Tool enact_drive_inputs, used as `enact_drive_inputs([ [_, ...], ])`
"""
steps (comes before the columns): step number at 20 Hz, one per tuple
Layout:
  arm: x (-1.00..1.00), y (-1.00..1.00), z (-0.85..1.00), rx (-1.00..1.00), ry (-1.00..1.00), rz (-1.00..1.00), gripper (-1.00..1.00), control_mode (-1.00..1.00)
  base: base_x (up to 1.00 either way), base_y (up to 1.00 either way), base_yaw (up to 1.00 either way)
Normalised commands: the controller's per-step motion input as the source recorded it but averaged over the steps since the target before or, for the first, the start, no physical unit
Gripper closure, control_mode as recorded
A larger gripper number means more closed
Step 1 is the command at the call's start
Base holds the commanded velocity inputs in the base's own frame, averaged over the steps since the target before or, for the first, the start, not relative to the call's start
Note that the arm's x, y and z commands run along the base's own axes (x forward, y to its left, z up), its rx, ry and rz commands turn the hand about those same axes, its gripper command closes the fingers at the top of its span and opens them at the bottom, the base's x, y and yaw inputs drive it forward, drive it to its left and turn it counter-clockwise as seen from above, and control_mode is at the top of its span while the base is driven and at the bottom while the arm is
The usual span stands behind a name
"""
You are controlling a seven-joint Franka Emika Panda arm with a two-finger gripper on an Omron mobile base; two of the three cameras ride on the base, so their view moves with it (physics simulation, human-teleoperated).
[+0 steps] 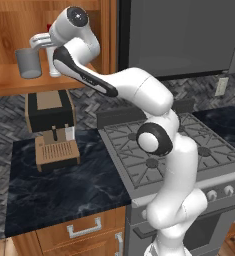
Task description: There is a bowl on the dining counter. Grab a lemon wedge from the fridge and place it in the bowl. Then get the liquor bottle and glass cup from the cabinet and place them next to the bowl.
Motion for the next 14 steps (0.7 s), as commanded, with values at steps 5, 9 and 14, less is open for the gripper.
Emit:
enact_drive_inputs([
  [5, 0.10, 0.02, 0.00, 0.00, 0.00, 0.00, 1.00, -1.00, 0.00, 0.00, 0.00],
  [9, 0.11, 0.02, 0.00, 0.00, 0.00, 0.00, 1.00, -1.00, 0.00, 0.00, 0.00],
  [14, 0.06, 0.00, 0.00, 0.00, 0.00, 0.00, 1.00, -1.00, 0.00, 0.00, 0.00],
])
